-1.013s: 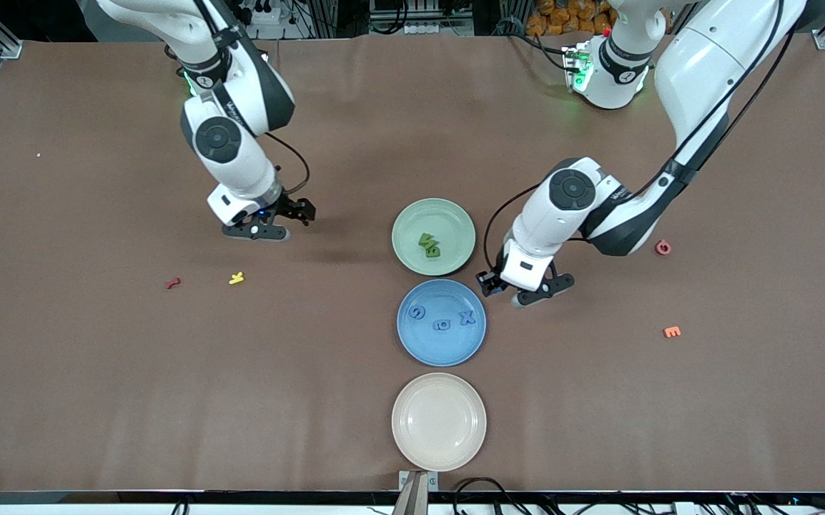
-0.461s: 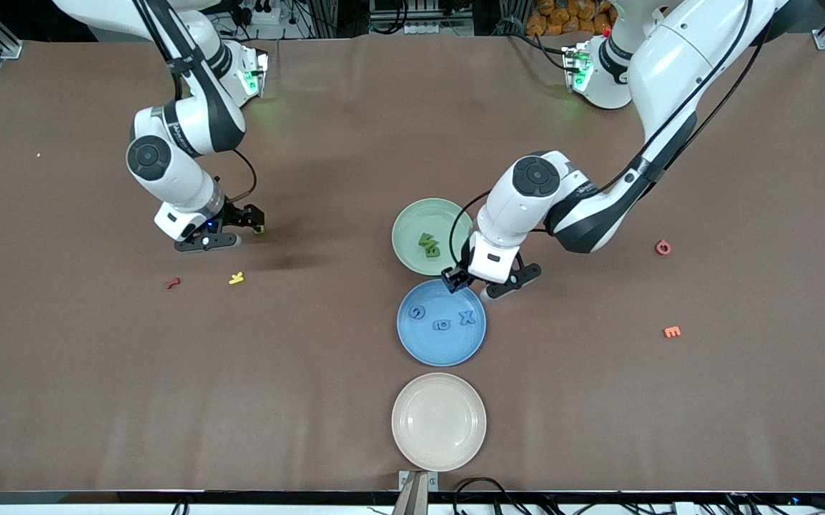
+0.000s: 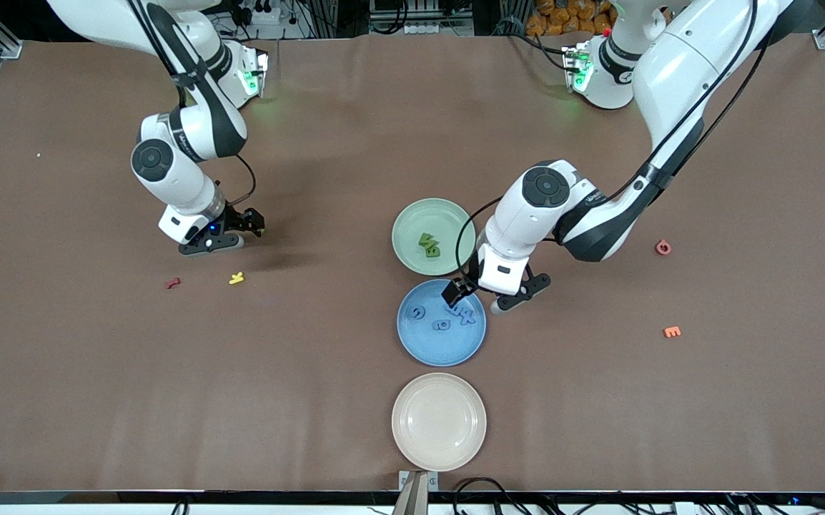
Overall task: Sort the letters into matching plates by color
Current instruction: 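Carry the blue m to the blue plate while the right gripper reaches green c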
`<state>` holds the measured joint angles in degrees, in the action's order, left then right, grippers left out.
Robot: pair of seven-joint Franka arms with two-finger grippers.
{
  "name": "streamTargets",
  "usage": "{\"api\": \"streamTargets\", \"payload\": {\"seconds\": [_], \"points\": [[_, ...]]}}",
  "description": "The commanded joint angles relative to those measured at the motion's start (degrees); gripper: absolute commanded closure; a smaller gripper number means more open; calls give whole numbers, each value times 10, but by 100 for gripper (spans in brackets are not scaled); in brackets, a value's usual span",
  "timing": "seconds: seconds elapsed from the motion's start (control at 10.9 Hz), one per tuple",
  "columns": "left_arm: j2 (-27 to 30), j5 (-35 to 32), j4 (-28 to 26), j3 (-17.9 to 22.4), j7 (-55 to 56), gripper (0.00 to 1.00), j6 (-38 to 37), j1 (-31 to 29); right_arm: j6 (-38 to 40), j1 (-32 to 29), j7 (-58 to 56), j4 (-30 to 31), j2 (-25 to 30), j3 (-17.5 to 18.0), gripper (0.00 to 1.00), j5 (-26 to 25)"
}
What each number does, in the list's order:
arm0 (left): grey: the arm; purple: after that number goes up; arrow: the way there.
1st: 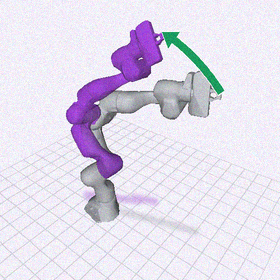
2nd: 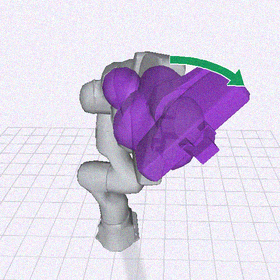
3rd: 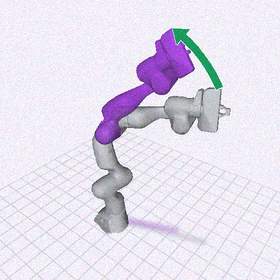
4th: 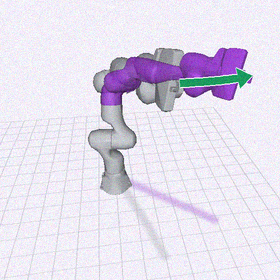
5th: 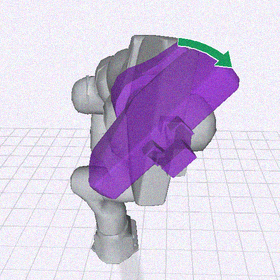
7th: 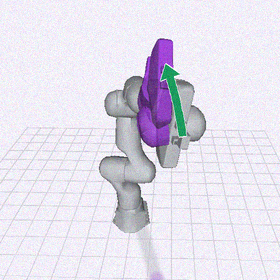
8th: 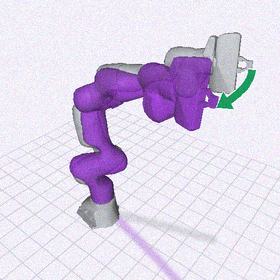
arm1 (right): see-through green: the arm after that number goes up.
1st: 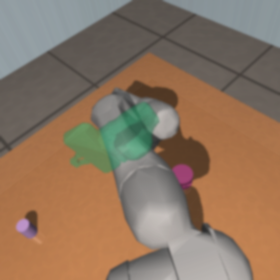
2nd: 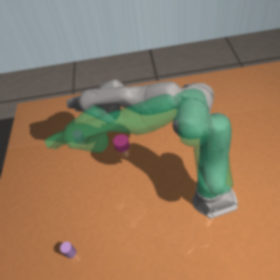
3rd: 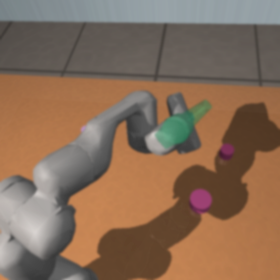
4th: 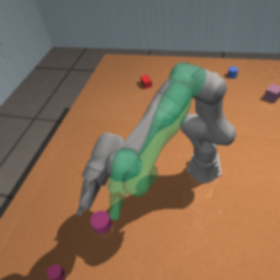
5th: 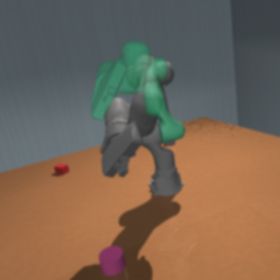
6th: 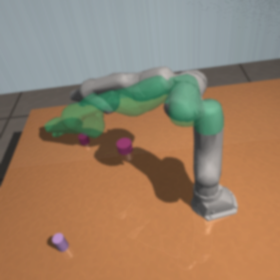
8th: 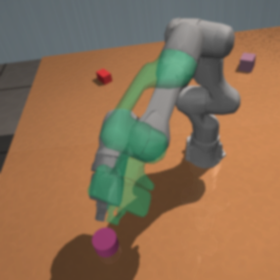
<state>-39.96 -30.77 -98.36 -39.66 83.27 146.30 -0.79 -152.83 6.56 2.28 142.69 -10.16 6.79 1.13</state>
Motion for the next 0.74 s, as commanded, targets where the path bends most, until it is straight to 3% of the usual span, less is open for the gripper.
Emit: {"api": "streamTargets", "payload": {"seconds": [0.0,0.46,0.64], "points": [[4,-2,8,7,-8,0,-19,1,-32,-13,-10,4,-24,12,8,-3],[58,1,11,14,-216,0,-164,-34,-50,-7,-5,32,-27,14,12,-3],[73,31,43,6,-305,0,-237,-67,-52,-4,17,36,-27,29,14,-3]]}}
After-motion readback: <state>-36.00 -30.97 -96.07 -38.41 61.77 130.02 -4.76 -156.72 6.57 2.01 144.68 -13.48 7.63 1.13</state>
